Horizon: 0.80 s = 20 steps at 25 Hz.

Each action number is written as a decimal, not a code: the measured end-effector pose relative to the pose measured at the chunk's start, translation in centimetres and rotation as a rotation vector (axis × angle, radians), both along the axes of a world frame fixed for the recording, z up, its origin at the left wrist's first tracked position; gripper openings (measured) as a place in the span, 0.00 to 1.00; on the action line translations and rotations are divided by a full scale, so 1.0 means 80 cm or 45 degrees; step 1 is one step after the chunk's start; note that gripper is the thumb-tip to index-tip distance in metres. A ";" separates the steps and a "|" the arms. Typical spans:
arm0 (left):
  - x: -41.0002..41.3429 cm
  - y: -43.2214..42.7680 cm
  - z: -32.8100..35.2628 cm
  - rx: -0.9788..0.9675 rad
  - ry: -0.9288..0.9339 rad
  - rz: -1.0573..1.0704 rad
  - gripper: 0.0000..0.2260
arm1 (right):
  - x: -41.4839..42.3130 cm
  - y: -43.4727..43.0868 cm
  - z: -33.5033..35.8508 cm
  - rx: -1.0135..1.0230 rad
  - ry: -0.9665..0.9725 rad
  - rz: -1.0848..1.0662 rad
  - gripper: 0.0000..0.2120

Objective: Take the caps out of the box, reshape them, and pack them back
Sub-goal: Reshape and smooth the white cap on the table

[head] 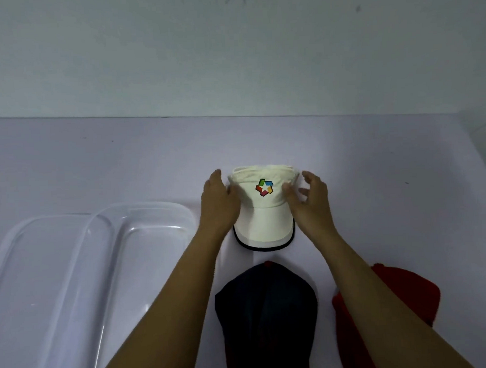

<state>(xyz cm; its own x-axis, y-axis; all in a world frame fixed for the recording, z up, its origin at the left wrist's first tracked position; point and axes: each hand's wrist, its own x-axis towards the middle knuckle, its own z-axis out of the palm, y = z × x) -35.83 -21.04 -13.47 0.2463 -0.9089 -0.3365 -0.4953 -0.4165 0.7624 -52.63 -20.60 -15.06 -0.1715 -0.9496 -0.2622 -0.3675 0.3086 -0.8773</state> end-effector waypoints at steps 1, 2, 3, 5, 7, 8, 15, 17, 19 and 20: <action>-0.006 0.010 -0.002 0.120 -0.024 -0.026 0.19 | 0.000 0.012 -0.004 0.040 -0.032 0.019 0.29; -0.011 0.019 -0.004 0.204 -0.018 -0.085 0.17 | 0.001 0.021 -0.008 0.058 -0.114 0.066 0.27; -0.016 0.026 -0.008 0.224 0.023 -0.141 0.17 | 0.003 0.028 -0.011 0.067 -0.206 0.121 0.23; -0.019 0.034 -0.012 0.169 0.113 -0.225 0.18 | 0.003 0.031 -0.013 0.062 -0.274 0.175 0.22; -0.016 0.031 -0.017 0.121 0.105 -0.275 0.20 | 0.002 0.025 -0.011 0.073 -0.248 0.199 0.24; -0.015 0.030 -0.019 0.112 0.087 -0.284 0.21 | 0.001 0.023 -0.008 0.069 -0.213 0.214 0.24; -0.013 0.136 0.018 0.015 0.129 -0.103 0.27 | -0.007 0.119 0.033 0.003 -0.158 -0.023 0.22; -0.014 0.186 0.023 -0.045 0.126 -0.131 0.26 | -0.005 0.178 0.038 0.016 -0.197 0.024 0.18; -0.020 0.223 0.027 -0.062 0.086 -0.193 0.28 | -0.007 0.222 0.040 0.077 -0.166 0.067 0.18; -0.023 0.240 0.027 -0.062 0.070 -0.218 0.29 | -0.011 0.237 0.039 0.096 -0.144 0.092 0.18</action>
